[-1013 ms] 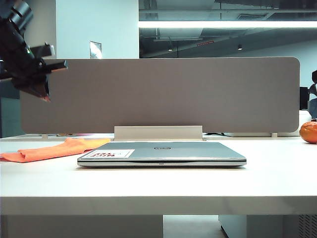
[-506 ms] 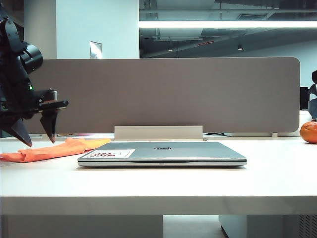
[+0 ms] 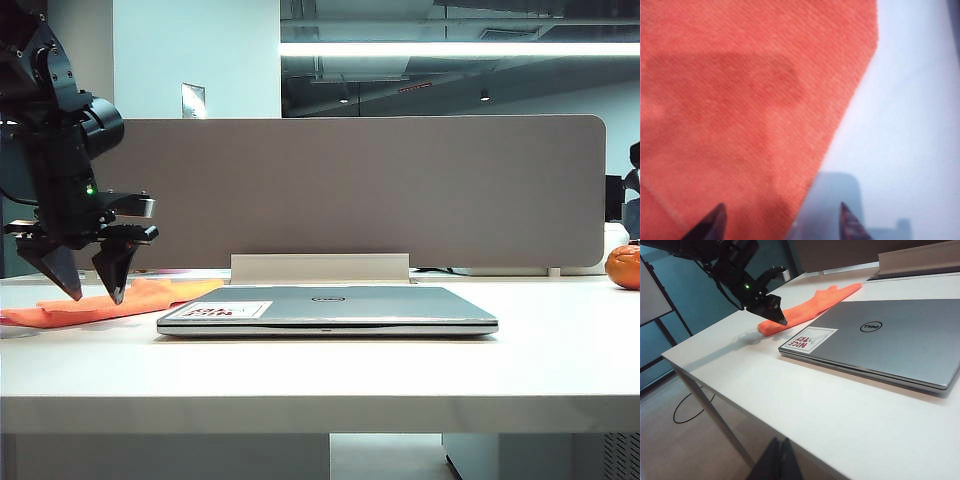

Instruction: Pick up the orange rag and put it over the laptop.

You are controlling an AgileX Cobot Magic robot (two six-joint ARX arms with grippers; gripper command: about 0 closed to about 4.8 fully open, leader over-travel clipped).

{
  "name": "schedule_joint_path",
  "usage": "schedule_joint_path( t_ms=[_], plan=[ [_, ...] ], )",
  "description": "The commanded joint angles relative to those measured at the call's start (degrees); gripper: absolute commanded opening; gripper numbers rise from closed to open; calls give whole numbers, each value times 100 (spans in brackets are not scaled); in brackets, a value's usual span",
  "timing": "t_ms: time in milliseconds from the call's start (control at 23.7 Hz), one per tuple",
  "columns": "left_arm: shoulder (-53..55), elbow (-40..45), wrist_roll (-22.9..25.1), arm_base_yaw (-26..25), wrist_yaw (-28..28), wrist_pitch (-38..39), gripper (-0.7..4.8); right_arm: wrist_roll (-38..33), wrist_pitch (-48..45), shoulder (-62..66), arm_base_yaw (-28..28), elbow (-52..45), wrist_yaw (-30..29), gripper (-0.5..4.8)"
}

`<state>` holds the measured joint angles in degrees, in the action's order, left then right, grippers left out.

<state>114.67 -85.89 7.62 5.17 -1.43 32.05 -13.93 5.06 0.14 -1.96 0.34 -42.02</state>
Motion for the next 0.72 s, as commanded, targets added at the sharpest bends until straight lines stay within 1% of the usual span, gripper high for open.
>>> schedule_joint_path(
  t_ms=[42,211,295,338,380,422,549,591,633,717],
  plan=[
    [94,-7,96,20,-247,-37,279,4,-57,-9,-2,-20,15,-4],
    [195,-7,96,20,-358,-85,274,4,-59,-9,-2,-20,15,-4],
    [219,-7,96,20,-391,-107,225,4,-57,-9,-2,-20,15,-4],
    [227,-7,96,20,-396,-120,171,4,-59,-9,-2,-20,13,-4],
    [229,-7,98,20,-393,-129,129,4,-59,-9,-2,-20,15,-4],
    [229,-7,98,20,-396,-136,113,4,-59,-9,-2,-20,15,-4],
    [249,-7,96,20,-396,-179,108,4,-59,-9,-2,-20,15,-4],
    [262,-7,96,20,-400,-181,57,4,-59,-9,-2,-20,15,-4],
    [284,-7,96,20,-398,-181,-8,4,-59,-9,-2,-20,15,-4],
    [293,-7,96,20,-398,-214,-6,4,-59,-9,-2,-20,15,-4]
  ],
)
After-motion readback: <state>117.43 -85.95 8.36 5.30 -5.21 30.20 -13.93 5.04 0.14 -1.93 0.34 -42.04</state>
